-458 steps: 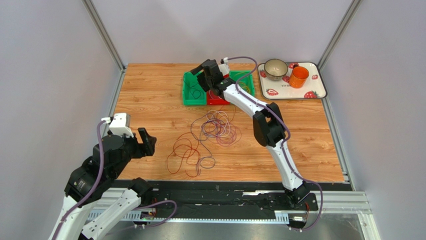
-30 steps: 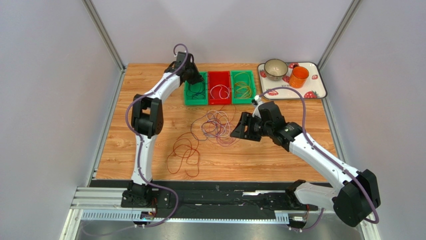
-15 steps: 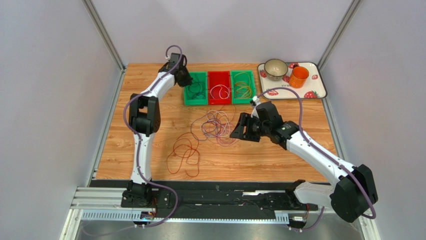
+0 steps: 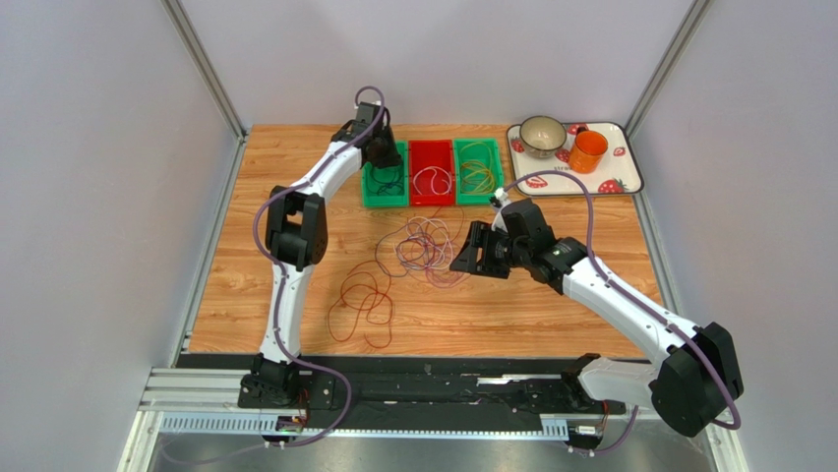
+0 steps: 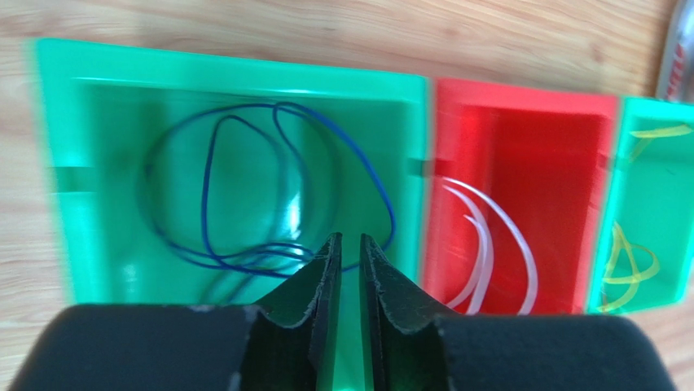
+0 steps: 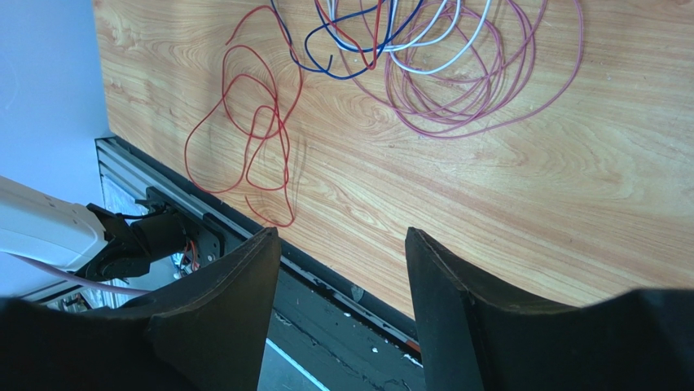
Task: Untangle the cables
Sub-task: Place the cable in the bin.
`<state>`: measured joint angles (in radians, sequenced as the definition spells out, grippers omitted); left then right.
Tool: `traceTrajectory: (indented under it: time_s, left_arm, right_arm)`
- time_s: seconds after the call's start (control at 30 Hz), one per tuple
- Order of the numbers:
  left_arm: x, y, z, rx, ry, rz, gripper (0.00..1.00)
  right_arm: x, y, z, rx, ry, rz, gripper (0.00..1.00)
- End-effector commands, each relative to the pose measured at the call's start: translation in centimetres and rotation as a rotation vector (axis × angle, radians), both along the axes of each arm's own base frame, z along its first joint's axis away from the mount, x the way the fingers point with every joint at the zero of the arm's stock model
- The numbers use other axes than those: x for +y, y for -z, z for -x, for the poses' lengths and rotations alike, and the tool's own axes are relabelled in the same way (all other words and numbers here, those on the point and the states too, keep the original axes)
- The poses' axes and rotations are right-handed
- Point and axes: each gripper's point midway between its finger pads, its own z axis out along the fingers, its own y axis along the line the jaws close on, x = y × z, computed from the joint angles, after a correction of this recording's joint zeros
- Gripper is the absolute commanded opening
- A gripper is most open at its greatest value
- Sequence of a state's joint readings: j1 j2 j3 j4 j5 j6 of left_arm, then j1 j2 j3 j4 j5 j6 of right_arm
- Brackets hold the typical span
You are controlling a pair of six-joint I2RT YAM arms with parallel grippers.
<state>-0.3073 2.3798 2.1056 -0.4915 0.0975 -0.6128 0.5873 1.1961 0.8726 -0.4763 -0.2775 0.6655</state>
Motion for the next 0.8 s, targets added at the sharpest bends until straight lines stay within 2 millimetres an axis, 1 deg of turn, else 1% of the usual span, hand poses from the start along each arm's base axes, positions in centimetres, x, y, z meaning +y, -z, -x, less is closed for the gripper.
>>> traceTrajectory:
  time_s: [0.0, 0.03, 0.07, 0.1, 0.13, 0.2, 0.23, 0.27, 0.3, 0.33, 0.4, 0.43, 0.47, 0.5, 0.57, 0.6, 0.63, 0.67, 0.7, 0.73, 0.77]
  left_arm:
    - [-2.3, -3.5, -0.2, -0.081, 0.078, 0.016, 0.25]
    - [-2.3, -3.7, -0.1, -0.080, 0.074, 0.016, 0.26]
    - [-2.1, -4.5, -0.1, -0.092, 0.066, 0.014, 0.27]
    - [-1.8, -4.7, 0.1, -0.083, 0.055, 0.006, 0.27]
    - [-1.6, -5.9, 0.3, -0.097, 0.042, 0.005, 0.27]
    - [-1.0, -6.8, 0.6, -0.100, 0.026, -0.009, 0.29]
    - [-0.9, -8.0, 0.9, -0.113, 0.022, -0.008, 0.29]
    - [-0.8, -8.5, 1.0, -0.119, 0.023, -0.009, 0.32]
    - [-0.6, -8.9, 1.4, -0.114, 0.022, -0.012, 0.33]
    - [-0.5, -9.8, 1.7, -0.122, 0.022, -0.012, 0.33]
    - [-0.2, -10.5, 2.3, -0.115, 0.024, -0.016, 0.37]
    - [-0.1, -11.5, 2.7, -0.127, 0.024, -0.013, 0.38]
    - [0.0, -11.4, 3.2, -0.118, 0.030, -0.013, 0.41]
    - [0.0, -12.5, 3.6, -0.133, 0.043, -0.012, 0.43]
    - [0.1, -12.2, 4.8, -0.111, 0.060, -0.015, 0.47]
    - [0.3, -13.4, 5.4, -0.124, 0.063, -0.010, 0.47]
    - [0.6, -12.2, 6.3, -0.092, 0.061, -0.019, 0.48]
    - [0.7, -12.3, 6.8, -0.091, 0.061, -0.017, 0.50]
    - [0.9, -13.5, 7.6, -0.110, 0.063, -0.012, 0.51]
    - [1.3, -12.2, 8.6, -0.080, 0.065, -0.026, 0.53]
    - [1.3, -12.3, 9.1, -0.085, 0.072, -0.026, 0.54]
  right_arm:
    - [0.4, -2.8, -0.7, -0.070, 0.014, -0.038, 0.62]
    - [0.3, -2.8, -0.6, -0.071, 0.016, -0.036, 0.62]
    - [0.3, -3.0, -0.5, -0.076, 0.015, -0.040, 0.62]
    - [0.2, -2.9, -0.5, -0.074, 0.016, -0.038, 0.62]
    - [0.2, -3.1, -0.4, -0.077, 0.017, -0.041, 0.62]
    - [0.1, -3.3, -0.3, -0.081, 0.018, -0.045, 0.62]
    - [0.2, -3.3, -0.3, -0.081, 0.016, -0.047, 0.62]
    - [0.2, -3.4, -0.3, -0.084, 0.017, -0.048, 0.62]
    - [0.2, -3.6, -0.2, -0.087, 0.015, -0.051, 0.62]
    - [0.3, -3.5, -0.2, -0.087, 0.014, -0.050, 0.62]
    - [0.3, -3.7, -0.2, -0.092, 0.014, -0.052, 0.62]
    - [0.4, -3.9, -0.2, -0.095, 0.012, -0.054, 0.62]
    - [0.4, -3.9, -0.3, -0.096, 0.014, -0.054, 0.62]
    - [0.5, -4.1, -0.2, -0.098, 0.010, -0.055, 0.62]
    - [0.5, -4.1, -0.3, -0.102, 0.012, -0.053, 0.62]
    - [0.6, -4.1, -0.3, -0.102, 0.012, -0.052, 0.62]
    - [0.7, -4.0, -0.2, -0.100, 0.010, -0.049, 0.62]
    - [0.7, -3.9, -0.4, -0.101, 0.013, -0.045, 0.62]
    - [0.8, -3.8, -0.4, -0.100, 0.011, -0.044, 0.62]
    - [0.8, -3.5, -0.4, -0.093, 0.008, -0.037, 0.62]
    - [0.9, -3.5, -0.5, -0.097, 0.007, -0.035, 0.62]
